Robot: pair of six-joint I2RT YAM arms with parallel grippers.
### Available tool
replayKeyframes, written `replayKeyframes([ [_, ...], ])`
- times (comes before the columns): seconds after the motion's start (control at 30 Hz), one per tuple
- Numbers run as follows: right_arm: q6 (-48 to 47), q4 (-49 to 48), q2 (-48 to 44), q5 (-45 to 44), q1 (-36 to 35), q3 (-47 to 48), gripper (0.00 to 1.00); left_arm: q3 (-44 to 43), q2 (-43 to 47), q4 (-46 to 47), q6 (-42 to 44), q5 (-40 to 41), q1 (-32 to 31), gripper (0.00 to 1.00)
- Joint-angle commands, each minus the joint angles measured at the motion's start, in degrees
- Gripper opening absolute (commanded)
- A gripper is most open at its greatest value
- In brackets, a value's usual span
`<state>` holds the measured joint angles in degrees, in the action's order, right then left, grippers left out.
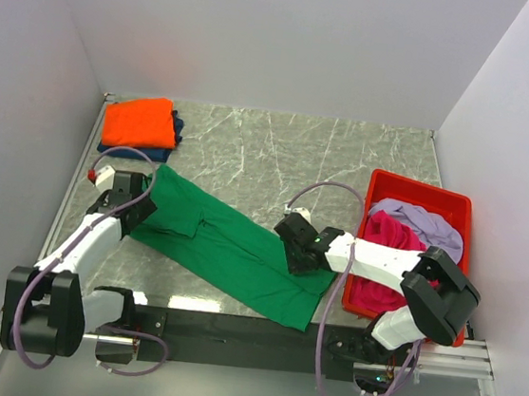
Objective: Fold and stack the t-shirts
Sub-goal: Fold the tshirt
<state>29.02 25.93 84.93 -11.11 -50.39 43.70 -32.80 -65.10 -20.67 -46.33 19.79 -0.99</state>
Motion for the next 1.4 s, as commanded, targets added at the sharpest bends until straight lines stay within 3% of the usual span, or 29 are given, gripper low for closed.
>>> replayKeyframes([
  [0.0, 0.08, 1.4, -2.92, -1.36, -0.32, 0.15, 0.27, -1.83, 2.69, 0.44, -0.17, 3.59, -0.06, 0.69],
  [0.17, 0.34, 1.49, -2.05, -1.81, -0.41, 1.3, 0.27, -3.15, 1.38, 2.21, -0.17, 3.06, -2.78, 0.73],
  [0.37, 1.57, 1.14, 2.08, -1.63, -0.41, 0.6, 0.27, -4.73, -5.28, 8.34, -2.36, 3.94, -15.07, 0.76],
  [0.6, 4.99, 2.27, 1.21, -1.1, -1.02, -3.0, 0.27, -9.91, -22.85, 11.96, -1.49, -1.85, -17.46, 0.8],
  [0.77, 5.79, 2.46, 0.59, 1.35, -1.64, -4.59, 0.27, -13.16, -30.25, 14.42, 0.27, -6.08, -18.43, 0.79],
  [1.37, 14.58, 8.52, -3.36, 3.64, -9.72, -6.09, 0.27, -42.42, -51.61, 10.2, 8.26, -12.4, -28.1, 0.78],
])
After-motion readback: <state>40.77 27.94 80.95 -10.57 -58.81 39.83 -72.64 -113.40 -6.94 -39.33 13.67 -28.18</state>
